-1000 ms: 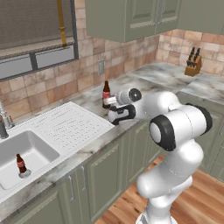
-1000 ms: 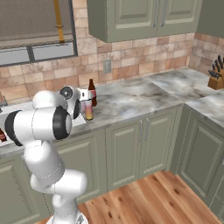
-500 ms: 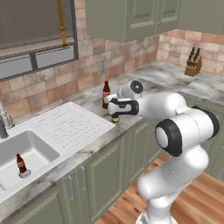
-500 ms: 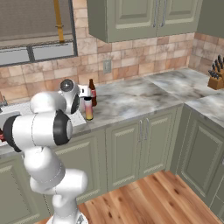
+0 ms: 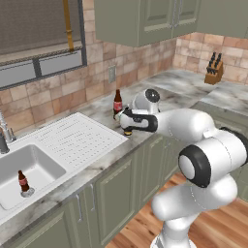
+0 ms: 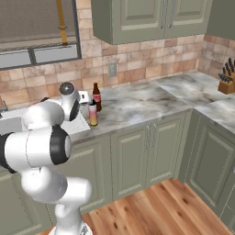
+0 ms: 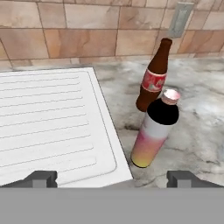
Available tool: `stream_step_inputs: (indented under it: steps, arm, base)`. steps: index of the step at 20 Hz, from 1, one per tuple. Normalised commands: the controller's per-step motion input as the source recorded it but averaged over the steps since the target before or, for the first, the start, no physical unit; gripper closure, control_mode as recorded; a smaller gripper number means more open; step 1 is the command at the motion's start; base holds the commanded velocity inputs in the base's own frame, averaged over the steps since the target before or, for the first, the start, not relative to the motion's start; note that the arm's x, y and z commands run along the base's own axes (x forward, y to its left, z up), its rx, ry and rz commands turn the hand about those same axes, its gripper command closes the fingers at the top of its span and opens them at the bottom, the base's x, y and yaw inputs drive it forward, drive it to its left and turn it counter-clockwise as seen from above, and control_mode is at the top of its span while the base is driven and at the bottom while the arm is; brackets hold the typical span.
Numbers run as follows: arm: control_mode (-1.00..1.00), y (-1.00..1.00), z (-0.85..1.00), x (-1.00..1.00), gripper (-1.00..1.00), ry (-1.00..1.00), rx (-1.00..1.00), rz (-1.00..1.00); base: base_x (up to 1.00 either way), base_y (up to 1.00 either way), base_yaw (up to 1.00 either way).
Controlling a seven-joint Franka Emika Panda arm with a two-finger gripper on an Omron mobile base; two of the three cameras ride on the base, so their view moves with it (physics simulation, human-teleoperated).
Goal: Place the large bottle from the dining counter next to the other large bottle outside the sink, and place the small bottle from the dining counter next to the other small bottle inside the sink.
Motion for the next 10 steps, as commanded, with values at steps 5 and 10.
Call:
stream_step_inputs:
  steps: [5,10]
  arm:
    - [-1.0,0.38,-0.14,-0.56,-1.0,0.0,-0.14,0.07]
    - [-1.0,0.3,0.0,-0.44,-1.0,0.0,-0.12,0.06]
  base:
    - [0.0,0.0,0.0]
    - [0.0,0.0,0.0]
